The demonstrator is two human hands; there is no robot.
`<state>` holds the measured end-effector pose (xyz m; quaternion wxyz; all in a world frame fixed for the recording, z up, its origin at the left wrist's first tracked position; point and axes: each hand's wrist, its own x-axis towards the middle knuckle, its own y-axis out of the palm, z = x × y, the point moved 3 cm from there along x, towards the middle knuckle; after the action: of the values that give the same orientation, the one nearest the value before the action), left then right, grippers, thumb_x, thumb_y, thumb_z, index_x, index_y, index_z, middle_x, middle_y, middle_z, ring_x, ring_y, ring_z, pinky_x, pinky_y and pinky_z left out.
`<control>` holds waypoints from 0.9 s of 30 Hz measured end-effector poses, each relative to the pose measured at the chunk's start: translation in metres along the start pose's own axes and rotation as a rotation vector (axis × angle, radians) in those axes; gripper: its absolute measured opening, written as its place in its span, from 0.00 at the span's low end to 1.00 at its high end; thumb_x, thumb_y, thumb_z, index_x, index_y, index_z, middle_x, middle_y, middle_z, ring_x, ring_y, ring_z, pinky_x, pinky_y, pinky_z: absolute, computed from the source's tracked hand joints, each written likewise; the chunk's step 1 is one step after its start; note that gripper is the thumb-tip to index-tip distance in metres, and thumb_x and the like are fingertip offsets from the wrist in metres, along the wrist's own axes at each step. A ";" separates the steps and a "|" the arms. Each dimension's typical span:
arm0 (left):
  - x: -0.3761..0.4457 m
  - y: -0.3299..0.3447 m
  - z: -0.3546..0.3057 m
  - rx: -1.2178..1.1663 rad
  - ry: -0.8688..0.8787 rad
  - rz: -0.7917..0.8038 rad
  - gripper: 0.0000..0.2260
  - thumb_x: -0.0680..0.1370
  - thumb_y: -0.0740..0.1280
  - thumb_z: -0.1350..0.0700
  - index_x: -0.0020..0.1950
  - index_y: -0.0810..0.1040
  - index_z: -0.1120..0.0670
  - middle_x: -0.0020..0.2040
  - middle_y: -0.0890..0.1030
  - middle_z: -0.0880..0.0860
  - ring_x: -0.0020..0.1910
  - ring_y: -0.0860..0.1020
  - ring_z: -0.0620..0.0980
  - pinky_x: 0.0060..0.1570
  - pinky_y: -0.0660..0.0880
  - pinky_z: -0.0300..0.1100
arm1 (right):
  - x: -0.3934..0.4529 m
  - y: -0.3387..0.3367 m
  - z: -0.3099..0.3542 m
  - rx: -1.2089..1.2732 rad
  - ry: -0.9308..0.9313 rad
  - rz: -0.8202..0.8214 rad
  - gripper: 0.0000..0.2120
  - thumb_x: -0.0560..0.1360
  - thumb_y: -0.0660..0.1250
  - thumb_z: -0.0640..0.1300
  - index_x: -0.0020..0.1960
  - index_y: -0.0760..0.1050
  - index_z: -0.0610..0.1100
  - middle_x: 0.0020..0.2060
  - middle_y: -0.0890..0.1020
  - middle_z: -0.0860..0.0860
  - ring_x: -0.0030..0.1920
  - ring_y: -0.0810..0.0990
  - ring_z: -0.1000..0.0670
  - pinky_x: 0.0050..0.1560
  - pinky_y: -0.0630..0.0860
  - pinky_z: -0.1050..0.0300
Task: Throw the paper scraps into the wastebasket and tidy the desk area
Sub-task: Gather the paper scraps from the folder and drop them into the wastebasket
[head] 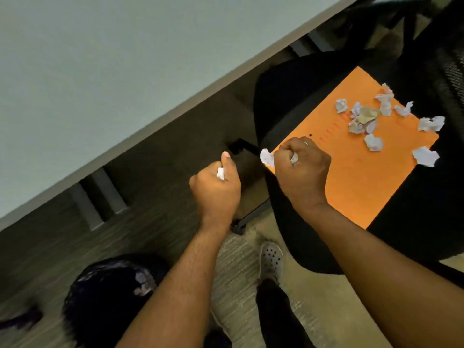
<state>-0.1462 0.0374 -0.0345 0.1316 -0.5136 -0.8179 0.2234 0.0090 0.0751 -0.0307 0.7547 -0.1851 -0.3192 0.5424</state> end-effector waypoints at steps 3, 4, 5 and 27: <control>-0.019 -0.067 0.043 0.026 -0.051 -0.099 0.25 0.81 0.64 0.56 0.25 0.61 0.48 0.20 0.62 0.43 0.19 0.66 0.44 0.25 0.59 0.31 | -0.051 0.041 0.052 0.132 -0.025 0.143 0.10 0.67 0.58 0.41 0.31 0.75 0.40 0.28 0.73 0.49 0.30 0.69 0.52 0.30 0.61 0.67; -0.028 -0.091 0.060 0.048 -0.084 -0.135 0.26 0.81 0.64 0.56 0.24 0.60 0.49 0.20 0.61 0.43 0.19 0.65 0.44 0.23 0.58 0.32 | -0.071 0.056 0.070 0.172 -0.033 0.192 0.10 0.67 0.58 0.42 0.31 0.75 0.40 0.29 0.74 0.50 0.30 0.69 0.52 0.30 0.63 0.67; -0.038 -0.114 0.080 0.078 -0.122 -0.171 0.26 0.81 0.64 0.56 0.24 0.59 0.49 0.20 0.61 0.43 0.19 0.64 0.45 0.22 0.57 0.33 | -0.091 0.071 0.087 0.206 -0.045 0.235 0.11 0.67 0.58 0.42 0.31 0.75 0.41 0.30 0.75 0.50 0.29 0.70 0.52 0.30 0.64 0.67; -0.201 -0.303 0.373 0.361 -0.622 -0.281 0.29 0.78 0.44 0.42 0.65 0.75 0.55 0.63 0.77 0.57 0.61 0.73 0.57 0.61 0.69 0.54 | -0.429 0.285 0.160 -0.063 -0.251 1.298 0.25 0.79 0.47 0.58 0.63 0.72 0.45 0.59 0.73 0.41 0.57 0.74 0.40 0.55 0.74 0.45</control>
<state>-0.4605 -0.3420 -0.2031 -0.0052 -0.2728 -0.8287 0.4886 -0.3891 -0.2401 -0.2134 0.2259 -0.2972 -0.2444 0.8949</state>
